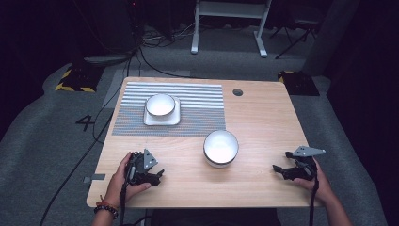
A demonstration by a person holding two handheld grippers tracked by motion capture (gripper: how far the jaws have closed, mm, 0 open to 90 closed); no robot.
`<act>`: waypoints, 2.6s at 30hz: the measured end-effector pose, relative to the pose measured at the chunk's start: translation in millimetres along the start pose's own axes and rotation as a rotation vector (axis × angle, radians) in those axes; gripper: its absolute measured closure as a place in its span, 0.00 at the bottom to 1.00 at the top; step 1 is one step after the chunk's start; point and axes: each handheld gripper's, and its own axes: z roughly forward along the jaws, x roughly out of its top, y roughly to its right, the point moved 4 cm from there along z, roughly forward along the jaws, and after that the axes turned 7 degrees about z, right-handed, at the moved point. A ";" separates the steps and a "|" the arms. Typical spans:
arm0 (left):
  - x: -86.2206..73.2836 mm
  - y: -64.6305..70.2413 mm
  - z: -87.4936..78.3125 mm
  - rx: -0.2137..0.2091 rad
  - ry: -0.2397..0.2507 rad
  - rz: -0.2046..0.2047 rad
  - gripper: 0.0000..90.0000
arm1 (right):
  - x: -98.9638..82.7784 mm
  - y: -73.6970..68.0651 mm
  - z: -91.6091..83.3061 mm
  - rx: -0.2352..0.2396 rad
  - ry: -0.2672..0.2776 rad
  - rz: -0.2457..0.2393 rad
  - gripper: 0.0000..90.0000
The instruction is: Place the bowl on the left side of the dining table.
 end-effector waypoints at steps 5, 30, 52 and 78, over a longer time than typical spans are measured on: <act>-7.3 1.8 2.2 0.000 0.003 -0.030 0.18 | 0.0 0.0 0.0 0.000 0.000 -0.001 0.13; -38.0 -6.9 -4.8 -0.061 0.075 -0.242 0.17 | 0.0 0.0 0.0 0.000 0.000 -0.001 0.13; -37.9 -6.8 -4.4 -0.059 0.075 -0.246 0.16 | -0.1 0.0 0.0 0.000 0.000 -0.001 0.13; -37.9 -6.8 -4.4 -0.059 0.075 -0.246 0.16 | -0.1 0.0 0.0 0.000 0.000 -0.001 0.13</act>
